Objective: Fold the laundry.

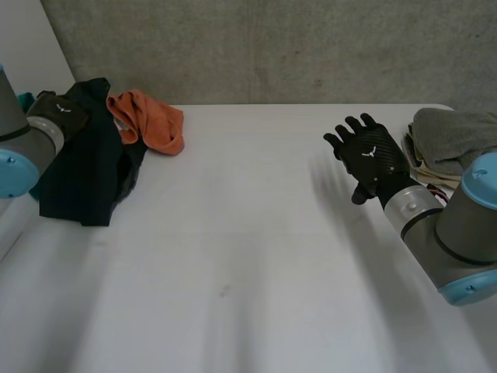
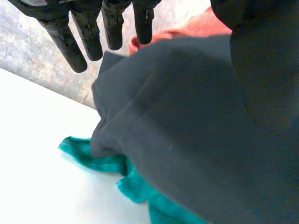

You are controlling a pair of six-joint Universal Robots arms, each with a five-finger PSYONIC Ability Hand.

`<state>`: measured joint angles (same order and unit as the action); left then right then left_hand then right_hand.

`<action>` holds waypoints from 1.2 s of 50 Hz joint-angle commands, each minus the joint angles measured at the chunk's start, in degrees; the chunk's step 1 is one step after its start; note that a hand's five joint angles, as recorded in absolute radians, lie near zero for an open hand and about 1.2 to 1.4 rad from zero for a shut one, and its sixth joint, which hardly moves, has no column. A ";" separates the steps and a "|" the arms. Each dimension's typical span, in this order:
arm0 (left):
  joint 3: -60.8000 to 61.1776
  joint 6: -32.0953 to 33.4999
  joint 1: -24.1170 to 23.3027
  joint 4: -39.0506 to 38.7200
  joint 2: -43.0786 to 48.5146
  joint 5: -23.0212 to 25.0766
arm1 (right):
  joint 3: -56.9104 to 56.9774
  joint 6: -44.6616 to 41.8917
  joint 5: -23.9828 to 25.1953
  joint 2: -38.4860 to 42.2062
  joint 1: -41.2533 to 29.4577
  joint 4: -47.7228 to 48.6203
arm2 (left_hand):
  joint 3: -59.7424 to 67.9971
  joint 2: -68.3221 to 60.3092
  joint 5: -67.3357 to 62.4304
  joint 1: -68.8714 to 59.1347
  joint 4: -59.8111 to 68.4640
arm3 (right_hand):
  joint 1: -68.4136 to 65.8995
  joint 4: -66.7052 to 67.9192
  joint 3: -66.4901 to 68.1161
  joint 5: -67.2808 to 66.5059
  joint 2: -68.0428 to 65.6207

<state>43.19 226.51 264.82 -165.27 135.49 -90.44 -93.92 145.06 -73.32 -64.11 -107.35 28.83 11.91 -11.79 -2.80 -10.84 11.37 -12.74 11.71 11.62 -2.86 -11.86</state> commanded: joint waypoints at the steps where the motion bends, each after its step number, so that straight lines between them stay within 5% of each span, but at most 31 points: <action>1: -7.48 7.10 4.03 -1.46 10.65 5.52 | -0.13 -1.00 -0.42 0.57 -0.66 0.00 | -1.91 1.79 2.80 0.84 -1.37 | 2.74 -1.71 -1.62 2.86 1.86; 5: -12.40 7.55 4.47 -1.11 16.11 7.46 | -0.21 -1.45 -0.77 0.83 -0.67 0.00 | -1.91 1.79 2.80 0.84 -1.37 | 2.74 -1.71 -1.62 2.86 1.86; 7: -14.35 7.20 4.56 -0.85 17.17 7.47 | -0.21 -1.53 -0.86 0.83 -0.67 0.00 | 23.71 -23.83 -22.82 -24.78 24.25 | 2.74 -1.71 -1.62 2.86 1.86; 9: -16.19 6.06 4.39 -0.32 16.74 7.29 | -0.21 -1.71 -1.03 0.75 -0.58 0.00 | 67.83 -67.96 -66.95 -68.91 68.37 | 2.74 -1.71 -1.62 2.86 1.86; 12: -16.38 2.90 3.77 0.65 14.55 6.15 | -0.21 -1.71 -1.12 0.66 -0.40 0.00 | 68.09 -68.21 -67.20 -69.16 68.63 | 2.74 -1.71 -1.62 2.86 1.86; 19: -10.32 -14.15 -2.37 2.23 -0.91 6.24 | 0.49 -1.45 -1.47 0.22 0.04 0.09 | 68.09 -68.21 -67.20 -69.16 68.63 | 2.74 -1.71 -1.62 2.86 1.86; 28: -6.10 -28.38 -18.61 4.87 -14.89 5.80 | 3.30 3.99 -2.44 -2.85 2.75 -1.14 | 68.09 -68.21 -67.20 -69.16 68.63 | 2.74 -1.71 -1.62 2.86 1.86; 34: -5.83 -32.62 -27.95 4.96 -14.47 4.13 | 6.99 9.88 -3.50 -4.18 5.39 -6.67 | 68.09 -68.21 -67.20 -69.16 68.63 | 2.74 -1.71 -1.62 2.86 1.86; 41: -5.57 -33.41 -36.92 4.60 -2.26 -0.35 | 13.23 16.39 -3.85 -3.74 9.09 -15.81 | 68.09 -68.21 -67.20 -69.16 68.63 | 2.74 -1.71 -1.62 2.86 1.86; 42: -6.09 -33.32 -37.53 4.69 -0.51 -0.70 | 13.93 16.92 -3.93 -3.56 9.44 -16.86 | 57.12 -57.24 -56.23 -58.19 57.66 | 2.74 -1.71 -1.62 2.86 1.86; 43: -7.23 -33.06 -38.41 4.95 2.99 -1.49 | 14.98 17.79 -4.11 -3.04 9.88 -19.05 | 30.86 -30.98 -29.98 -31.93 31.40 | 2.74 -1.71 -1.62 2.86 1.86; 47: -10.40 -31.92 -39.12 7.50 6.81 -3.34 | 17.01 18.33 -4.46 -2.33 10.85 -22.58 | -1.91 1.79 2.80 0.84 -1.37 | 2.74 -1.71 -1.62 2.86 1.86; 52: -10.76 -31.21 -37.81 11.63 2.78 -4.66 | 17.45 17.19 -4.46 -2.51 10.85 -24.26 | -1.91 1.79 2.80 0.84 -1.37 | 2.74 -1.71 -1.62 2.86 1.86; 60: 2.41 -31.21 -30.17 10.23 -16.11 -5.45 | 16.84 15.25 -4.02 -3.65 8.04 -26.98 | -1.91 1.79 2.80 0.84 -1.37 | 2.74 -1.71 -1.62 2.86 1.86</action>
<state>35.85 195.34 229.31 -153.98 132.62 -95.62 -76.41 161.59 -77.79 -66.82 -97.08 3.73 11.95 -11.93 -2.85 -10.98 11.45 -12.74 11.72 11.62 -2.86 -11.86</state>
